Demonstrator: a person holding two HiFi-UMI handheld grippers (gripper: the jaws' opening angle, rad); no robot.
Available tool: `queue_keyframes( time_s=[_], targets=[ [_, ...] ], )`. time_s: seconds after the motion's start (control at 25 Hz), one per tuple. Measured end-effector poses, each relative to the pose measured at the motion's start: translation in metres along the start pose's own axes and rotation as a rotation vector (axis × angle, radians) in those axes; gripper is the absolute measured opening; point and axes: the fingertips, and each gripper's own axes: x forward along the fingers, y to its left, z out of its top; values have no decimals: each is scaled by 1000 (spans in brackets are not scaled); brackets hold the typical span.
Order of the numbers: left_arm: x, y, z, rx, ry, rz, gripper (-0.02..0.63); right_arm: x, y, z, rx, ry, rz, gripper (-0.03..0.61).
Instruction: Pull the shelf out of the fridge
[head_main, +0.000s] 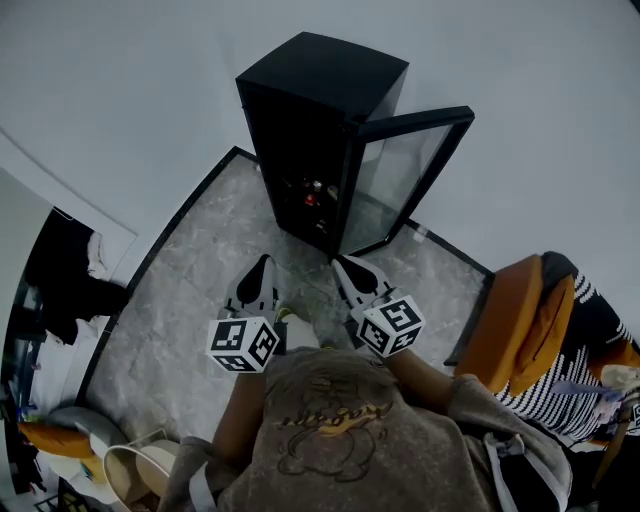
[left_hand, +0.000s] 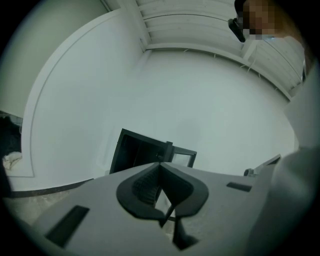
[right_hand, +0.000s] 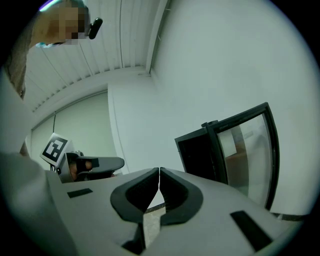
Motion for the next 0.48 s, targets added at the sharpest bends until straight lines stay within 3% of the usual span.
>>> queue_keyframes(
  time_s=[0.48],
  targets=[
    [60, 34, 19, -2, -44, -77, 6, 64, -28, 15, -13, -63, -58, 23]
  ],
)
